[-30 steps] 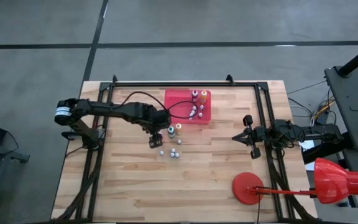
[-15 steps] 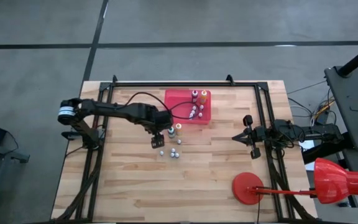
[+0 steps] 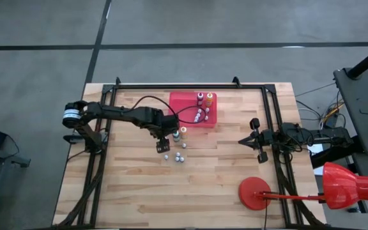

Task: Pick & Place food coloring
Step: Put the large orange food coloring bottle into the pink bin

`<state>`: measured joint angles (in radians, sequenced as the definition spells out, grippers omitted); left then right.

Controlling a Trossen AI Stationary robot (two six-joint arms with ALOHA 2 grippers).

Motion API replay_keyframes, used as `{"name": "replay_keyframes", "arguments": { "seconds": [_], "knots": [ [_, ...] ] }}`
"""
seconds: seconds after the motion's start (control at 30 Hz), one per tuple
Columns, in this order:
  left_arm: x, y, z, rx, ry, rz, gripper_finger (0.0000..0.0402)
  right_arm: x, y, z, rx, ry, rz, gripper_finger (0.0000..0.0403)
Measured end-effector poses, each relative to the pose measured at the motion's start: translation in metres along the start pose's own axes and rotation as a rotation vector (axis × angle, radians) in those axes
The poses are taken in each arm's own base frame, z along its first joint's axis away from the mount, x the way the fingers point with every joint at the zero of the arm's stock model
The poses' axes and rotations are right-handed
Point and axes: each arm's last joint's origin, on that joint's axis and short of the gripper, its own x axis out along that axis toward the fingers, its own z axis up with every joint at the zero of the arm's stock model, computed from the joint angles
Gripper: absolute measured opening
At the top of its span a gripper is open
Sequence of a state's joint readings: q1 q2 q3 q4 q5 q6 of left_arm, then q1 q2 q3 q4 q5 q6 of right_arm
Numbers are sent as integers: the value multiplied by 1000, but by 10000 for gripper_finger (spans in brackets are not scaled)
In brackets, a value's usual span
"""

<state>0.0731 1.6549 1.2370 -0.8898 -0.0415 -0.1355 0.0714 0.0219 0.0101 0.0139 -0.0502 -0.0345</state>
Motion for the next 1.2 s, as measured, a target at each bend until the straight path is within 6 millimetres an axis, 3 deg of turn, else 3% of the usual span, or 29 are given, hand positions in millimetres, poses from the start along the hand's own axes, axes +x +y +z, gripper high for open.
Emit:
{"name": "replay_keyframes", "arguments": {
  "seconds": [0.2,0.67,1.2],
  "knots": [
    [0,0,0,-21,1,0,210,0,0,0,0,0,0,8],
    [0,0,0,-26,6,-4,96,0,0,0,0,0,0,8],
    [-7,1,-4,-14,38,-15,96,0,0,0,0,0,0,8]
  ]
}}
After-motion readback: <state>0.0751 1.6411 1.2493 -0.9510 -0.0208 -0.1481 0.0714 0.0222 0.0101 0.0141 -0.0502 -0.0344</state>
